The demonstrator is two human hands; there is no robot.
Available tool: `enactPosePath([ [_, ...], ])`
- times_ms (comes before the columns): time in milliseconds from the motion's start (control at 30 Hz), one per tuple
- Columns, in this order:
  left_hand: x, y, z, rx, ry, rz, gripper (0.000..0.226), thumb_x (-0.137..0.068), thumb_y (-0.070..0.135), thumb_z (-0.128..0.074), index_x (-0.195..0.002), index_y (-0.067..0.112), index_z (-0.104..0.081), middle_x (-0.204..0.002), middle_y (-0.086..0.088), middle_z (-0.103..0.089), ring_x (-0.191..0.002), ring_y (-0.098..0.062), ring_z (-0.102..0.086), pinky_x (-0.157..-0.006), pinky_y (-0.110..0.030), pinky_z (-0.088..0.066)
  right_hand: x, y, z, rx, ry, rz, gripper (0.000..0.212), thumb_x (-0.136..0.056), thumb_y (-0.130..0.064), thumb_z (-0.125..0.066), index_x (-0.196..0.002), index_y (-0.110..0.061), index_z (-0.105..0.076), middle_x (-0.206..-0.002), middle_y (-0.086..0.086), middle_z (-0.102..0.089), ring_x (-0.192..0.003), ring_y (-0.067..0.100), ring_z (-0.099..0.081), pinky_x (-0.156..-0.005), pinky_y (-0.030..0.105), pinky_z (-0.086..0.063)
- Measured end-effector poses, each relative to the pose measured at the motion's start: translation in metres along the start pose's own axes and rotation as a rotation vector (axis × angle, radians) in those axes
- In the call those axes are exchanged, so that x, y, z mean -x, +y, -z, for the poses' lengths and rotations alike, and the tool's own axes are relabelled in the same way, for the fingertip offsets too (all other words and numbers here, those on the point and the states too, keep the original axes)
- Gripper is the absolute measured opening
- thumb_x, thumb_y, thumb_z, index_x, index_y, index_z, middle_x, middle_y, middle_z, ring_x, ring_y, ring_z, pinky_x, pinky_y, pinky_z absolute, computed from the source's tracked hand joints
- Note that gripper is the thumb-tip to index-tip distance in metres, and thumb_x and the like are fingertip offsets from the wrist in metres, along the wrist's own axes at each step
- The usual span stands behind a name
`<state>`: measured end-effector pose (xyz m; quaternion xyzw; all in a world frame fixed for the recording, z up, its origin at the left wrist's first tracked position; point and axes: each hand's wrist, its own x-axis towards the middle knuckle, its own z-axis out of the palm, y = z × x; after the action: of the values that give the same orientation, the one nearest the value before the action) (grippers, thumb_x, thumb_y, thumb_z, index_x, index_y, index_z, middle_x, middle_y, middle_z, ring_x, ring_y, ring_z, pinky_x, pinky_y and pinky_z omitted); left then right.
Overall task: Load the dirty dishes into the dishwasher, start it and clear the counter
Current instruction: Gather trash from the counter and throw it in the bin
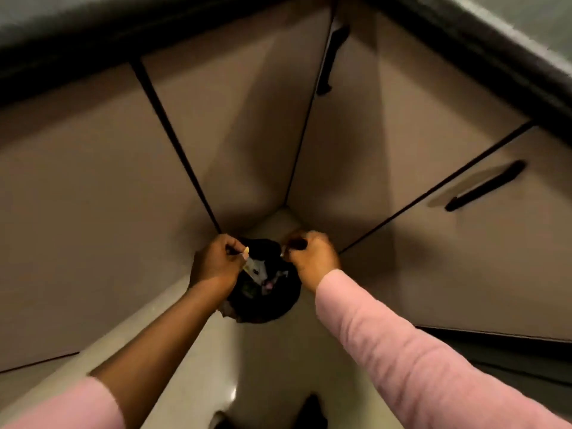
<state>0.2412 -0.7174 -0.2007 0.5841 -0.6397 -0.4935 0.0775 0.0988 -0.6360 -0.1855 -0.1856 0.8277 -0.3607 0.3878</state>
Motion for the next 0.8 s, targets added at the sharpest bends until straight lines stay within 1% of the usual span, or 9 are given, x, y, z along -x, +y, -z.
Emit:
enactPosePath([
  [67, -0.015, -0.024, -0.020, -0.014, 0.015, -0.039, 0.011, -0.083, 0.011, -0.073, -0.088, 0.011, -0.063, -0.087, -0.003, -0.067, -0.084, -0.021, -0.065, -0.073, -0.029, -0.050, -0.023, 0.021, -0.026, 0.031, -0.025, -0.029, 0.022, -0.089, 0.004, -0.049, -0.074, -0.006, -0.064, -0.070, 0.004, -0.062, -0.071, 0.021, -0.054, -0.053, 0.014, -0.045],
  [133, -0.029, -0.038, -0.032, -0.055, 0.090, -0.068, 0.014, -0.081, 0.009, -0.075, -0.089, 0.007, -0.064, -0.087, -0.002, -0.065, -0.082, -0.019, -0.060, -0.071, -0.026, -0.046, -0.043, 0.035, -0.045, -0.003, -0.080, -0.041, 0.025, -0.093, -0.003, -0.049, -0.103, -0.008, -0.071, -0.103, 0.003, -0.069, -0.096, 0.021, -0.061, -0.078, 0.014, -0.051],
  [167, -0.036, -0.045, -0.037, -0.058, 0.131, -0.075, 0.012, -0.082, 0.008, -0.074, -0.090, 0.006, -0.065, -0.085, -0.001, -0.063, -0.080, -0.018, -0.059, -0.068, -0.023, -0.045, -0.051, 0.046, -0.053, 0.016, -0.046, -0.034, 0.026, -0.093, -0.007, -0.050, -0.106, -0.014, -0.072, -0.113, 0.000, -0.068, -0.102, 0.018, -0.061, -0.089, 0.020, -0.049],
  [267, -0.051, -0.059, -0.043, -0.035, 0.154, -0.094, 0.005, -0.085, 0.003, -0.070, -0.090, 0.005, -0.069, -0.081, -0.001, -0.063, -0.074, -0.016, -0.061, -0.057, -0.011, -0.044, -0.053, 0.056, -0.057, 0.134, 0.028, 0.043, 0.028, -0.091, -0.009, -0.050, -0.086, -0.024, -0.073, -0.099, -0.003, -0.071, -0.088, 0.015, -0.063, -0.082, 0.024, -0.051],
  [367, -0.057, -0.072, -0.046, -0.159, 0.107, -0.151, 0.014, -0.087, 0.003, -0.066, -0.097, 0.010, -0.074, -0.088, 0.000, -0.066, -0.082, -0.015, -0.060, -0.072, -0.021, -0.045, -0.052, 0.061, -0.057, 0.162, 0.051, 0.101, 0.025, -0.089, -0.010, -0.055, -0.075, -0.026, -0.068, -0.091, -0.003, -0.070, -0.083, 0.014, -0.064, -0.078, 0.025, -0.053],
  [467, -0.060, -0.076, -0.047, -0.212, 0.124, -0.185, 0.018, -0.083, -0.005, -0.063, -0.083, 0.011, -0.072, -0.080, 0.000, -0.065, -0.074, -0.019, -0.062, -0.067, -0.023, -0.044, -0.048, 0.063, -0.052, 0.063, 0.080, 0.143, 0.029, -0.085, -0.004, -0.057, -0.069, -0.027, -0.066, -0.081, -0.004, -0.069, -0.078, 0.013, -0.063, -0.078, 0.026, -0.054],
  [600, -0.058, -0.075, -0.045, -0.233, 0.177, -0.217, 0.015, -0.078, -0.004, -0.069, -0.081, 0.010, -0.066, -0.084, -0.005, -0.066, -0.077, -0.022, -0.063, -0.064, -0.028, -0.049, -0.040, 0.052, -0.033, -0.091, 0.071, 0.073, 0.030, -0.077, -0.007, -0.059, -0.060, -0.030, -0.066, -0.077, -0.002, -0.065, -0.083, 0.020, -0.062, -0.088, 0.041, -0.054],
  [733, -0.027, -0.060, -0.032, -0.260, 0.180, -0.356, 0.021, -0.081, -0.010, -0.059, -0.083, 0.011, -0.063, -0.090, -0.002, -0.056, -0.077, -0.017, -0.055, -0.063, -0.018, -0.043, 0.004, 0.045, -0.008, -0.003, 0.118, 0.201, 0.020, -0.083, -0.010, -0.062, -0.082, -0.030, -0.066, -0.079, -0.001, -0.067, -0.072, 0.013, -0.063, -0.071, 0.028, -0.053],
  [800, 0.000, -0.041, -0.018, -0.230, 0.166, -0.393, 0.023, -0.082, -0.005, -0.063, -0.078, 0.017, -0.061, -0.086, 0.002, -0.055, -0.074, -0.014, -0.056, -0.064, -0.021, -0.047, 0.040, 0.039, 0.013, 0.061, 0.105, 0.282, 0.008, -0.086, -0.031, -0.065, -0.094, -0.034, -0.064, -0.077, -0.004, -0.071, -0.071, 0.008, -0.066, -0.069, 0.025, -0.052],
])
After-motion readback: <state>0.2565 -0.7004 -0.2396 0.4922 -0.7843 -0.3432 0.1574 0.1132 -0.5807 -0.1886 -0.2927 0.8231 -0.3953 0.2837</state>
